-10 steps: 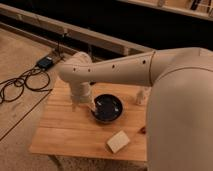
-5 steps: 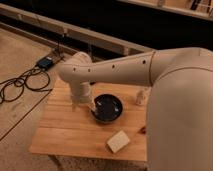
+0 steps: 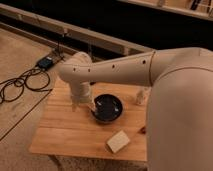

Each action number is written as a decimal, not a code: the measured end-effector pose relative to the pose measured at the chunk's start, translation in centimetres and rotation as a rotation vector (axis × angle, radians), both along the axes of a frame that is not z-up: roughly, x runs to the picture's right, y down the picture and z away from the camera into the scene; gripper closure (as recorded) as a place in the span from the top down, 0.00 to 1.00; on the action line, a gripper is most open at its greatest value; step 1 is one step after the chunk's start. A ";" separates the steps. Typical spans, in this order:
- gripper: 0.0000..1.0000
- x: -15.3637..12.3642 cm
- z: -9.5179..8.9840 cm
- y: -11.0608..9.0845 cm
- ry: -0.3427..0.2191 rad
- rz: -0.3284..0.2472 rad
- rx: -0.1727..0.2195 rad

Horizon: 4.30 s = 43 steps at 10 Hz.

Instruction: Knock the bottle over

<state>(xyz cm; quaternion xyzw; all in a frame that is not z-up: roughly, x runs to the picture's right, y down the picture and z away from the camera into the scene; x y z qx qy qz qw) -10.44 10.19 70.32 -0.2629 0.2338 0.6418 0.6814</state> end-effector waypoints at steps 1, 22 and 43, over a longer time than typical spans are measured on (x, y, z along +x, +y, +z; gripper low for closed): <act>0.65 0.0 0.0 0.0 0.000 0.000 0.000; 0.65 29.3 5.2 -7.8 0.162 0.184 -0.007; 0.65 22.7 8.9 -14.1 -0.007 0.099 -0.022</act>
